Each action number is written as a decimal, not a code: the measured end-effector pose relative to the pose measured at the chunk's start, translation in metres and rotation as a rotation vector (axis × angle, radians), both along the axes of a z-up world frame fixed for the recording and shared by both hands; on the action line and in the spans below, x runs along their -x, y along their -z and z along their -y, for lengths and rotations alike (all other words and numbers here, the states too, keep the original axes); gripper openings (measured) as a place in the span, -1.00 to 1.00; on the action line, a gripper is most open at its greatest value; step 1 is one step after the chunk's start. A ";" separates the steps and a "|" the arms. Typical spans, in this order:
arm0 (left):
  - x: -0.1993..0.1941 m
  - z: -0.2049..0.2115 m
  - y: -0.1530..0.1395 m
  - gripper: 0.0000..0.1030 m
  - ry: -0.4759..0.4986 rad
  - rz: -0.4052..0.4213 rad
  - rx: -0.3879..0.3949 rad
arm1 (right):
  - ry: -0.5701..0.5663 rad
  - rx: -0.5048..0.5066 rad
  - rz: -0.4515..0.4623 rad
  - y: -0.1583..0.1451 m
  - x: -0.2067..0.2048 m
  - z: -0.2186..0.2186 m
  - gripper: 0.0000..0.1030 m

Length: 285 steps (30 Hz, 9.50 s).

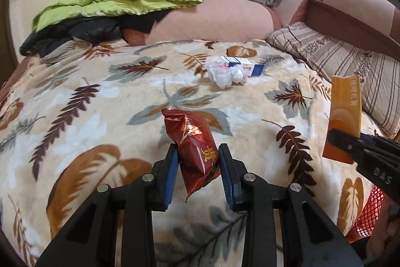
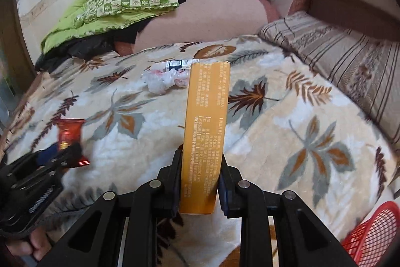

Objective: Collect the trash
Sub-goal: 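Hold the red wrapper and orange box lifted above the bed, then carry both items to the red wastebasket and open both tools over it, then grasp the clear plastic bag with the left tool while the right tool grasps the blue-white medicine box, then hold the plastic bag and medicine box lifted above the bed, then carry both items to the red wastebasket and open both tools over it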

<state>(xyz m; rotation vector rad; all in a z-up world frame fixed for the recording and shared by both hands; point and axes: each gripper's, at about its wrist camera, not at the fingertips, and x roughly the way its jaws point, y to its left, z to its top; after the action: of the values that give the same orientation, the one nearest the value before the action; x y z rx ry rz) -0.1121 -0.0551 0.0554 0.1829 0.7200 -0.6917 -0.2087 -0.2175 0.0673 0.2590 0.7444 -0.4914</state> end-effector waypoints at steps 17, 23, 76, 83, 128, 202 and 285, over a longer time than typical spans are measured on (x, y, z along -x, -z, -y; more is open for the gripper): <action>0.000 -0.004 0.012 -0.40 -0.041 0.023 -0.017 | 0.037 0.188 -0.029 -0.002 0.003 -0.019 -0.49; -0.001 -0.004 0.012 -0.40 -0.037 0.021 -0.016 | 0.039 0.187 -0.031 -0.001 0.003 -0.019 -0.49; 0.063 0.059 -0.044 -0.40 0.301 0.034 0.041 | 0.183 0.031 0.119 -0.054 0.123 0.041 -0.49; 0.138 0.115 -0.072 -0.40 0.553 0.019 0.061 | 0.346 -0.036 0.119 -0.051 0.234 0.078 -0.49; -0.160 0.148 0.015 0.16 0.124 -0.310 0.014 | 0.055 -0.216 0.089 -0.039 0.077 0.097 -0.01; -0.065 0.045 -0.004 -0.03 -0.035 0.043 -0.012 | -0.061 -0.126 0.004 -0.010 -0.038 0.026 -0.05; 0.317 0.246 -0.027 -0.01 0.860 -0.023 -0.152 | 0.695 -0.366 0.204 -0.004 0.397 0.133 -0.03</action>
<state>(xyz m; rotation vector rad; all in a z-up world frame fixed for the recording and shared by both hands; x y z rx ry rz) -0.4288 -0.3011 0.0826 0.6462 0.7060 -1.4568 -0.6055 -0.3502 0.0711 0.9135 0.5258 -0.9674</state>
